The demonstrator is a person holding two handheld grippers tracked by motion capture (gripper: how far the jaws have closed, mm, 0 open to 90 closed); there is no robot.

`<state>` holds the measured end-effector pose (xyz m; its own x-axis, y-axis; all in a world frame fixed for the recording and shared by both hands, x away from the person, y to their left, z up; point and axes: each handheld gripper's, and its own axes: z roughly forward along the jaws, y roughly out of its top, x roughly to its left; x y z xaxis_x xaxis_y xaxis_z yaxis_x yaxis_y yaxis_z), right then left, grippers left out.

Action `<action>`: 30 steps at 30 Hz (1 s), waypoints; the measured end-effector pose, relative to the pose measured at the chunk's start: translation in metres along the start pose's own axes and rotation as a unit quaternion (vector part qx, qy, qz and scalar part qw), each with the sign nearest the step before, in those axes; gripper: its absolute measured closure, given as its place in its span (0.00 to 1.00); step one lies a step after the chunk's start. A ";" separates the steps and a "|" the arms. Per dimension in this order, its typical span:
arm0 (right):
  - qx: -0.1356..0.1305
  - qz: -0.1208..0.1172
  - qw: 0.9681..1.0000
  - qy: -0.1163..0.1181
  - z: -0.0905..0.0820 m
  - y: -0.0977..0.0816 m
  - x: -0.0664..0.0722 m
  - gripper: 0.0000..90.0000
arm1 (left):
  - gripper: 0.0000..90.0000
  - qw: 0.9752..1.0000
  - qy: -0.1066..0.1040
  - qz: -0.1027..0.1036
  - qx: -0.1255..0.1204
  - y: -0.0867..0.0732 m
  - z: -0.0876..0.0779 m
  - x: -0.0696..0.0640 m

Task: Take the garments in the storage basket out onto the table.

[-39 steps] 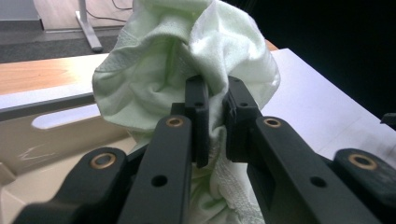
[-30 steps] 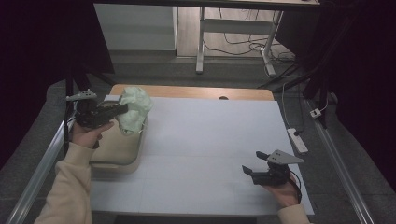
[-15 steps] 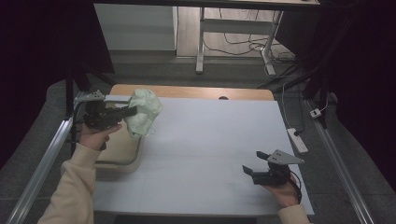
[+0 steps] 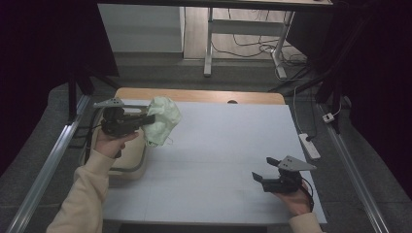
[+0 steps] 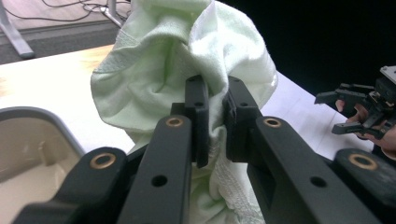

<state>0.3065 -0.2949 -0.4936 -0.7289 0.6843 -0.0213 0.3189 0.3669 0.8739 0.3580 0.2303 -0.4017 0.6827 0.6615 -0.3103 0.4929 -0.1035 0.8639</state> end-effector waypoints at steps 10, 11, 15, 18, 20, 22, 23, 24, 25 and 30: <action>0.001 0.000 1.000 0.000 0.000 0.000 0.000 0.19 | 0.90 1.000 -0.021 0.015 0.014 0.003 0.022 -0.014; 0.001 0.000 1.000 0.000 0.000 0.000 0.000 0.19 | 0.90 0.999 -0.023 0.016 0.016 0.004 0.024 -0.016; 0.002 0.000 1.000 0.000 0.001 0.000 0.000 0.19 | 0.90 0.999 -0.028 0.022 0.020 0.005 0.031 -0.021; 0.001 0.000 1.000 0.002 0.001 0.000 0.000 0.19 | 0.90 0.999 -0.032 0.026 0.025 0.005 0.038 -0.025; 0.001 -0.001 1.000 0.000 0.001 0.000 0.000 0.19 | 0.90 0.999 -0.034 0.030 0.029 0.006 0.042 -0.028; 0.001 -0.001 1.000 0.000 0.001 0.000 0.000 0.19 | 0.90 0.998 -0.035 0.035 0.033 0.006 0.047 -0.030; 0.001 -0.001 1.000 0.000 0.000 0.000 0.000 0.19 | 0.90 0.998 -0.034 0.037 0.035 0.006 0.049 -0.032; 0.001 -0.001 1.000 0.000 0.000 0.000 0.000 0.19 | 0.90 0.998 -0.034 0.039 0.038 0.007 0.052 -0.033; 0.001 -0.001 1.000 0.000 0.000 0.000 0.000 0.19 | 0.90 0.998 -0.036 0.041 0.040 0.007 0.054 -0.034; 0.001 -0.001 1.000 -0.001 0.000 0.000 0.000 0.19 | 0.90 0.997 -0.045 0.045 0.052 0.006 0.068 -0.040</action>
<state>0.3067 -0.2947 -0.4939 -0.7285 0.6846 -0.0241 0.3183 0.3695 0.8730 0.3709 0.1527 -0.4111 0.7706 0.5766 -0.2716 0.4775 -0.2399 0.8453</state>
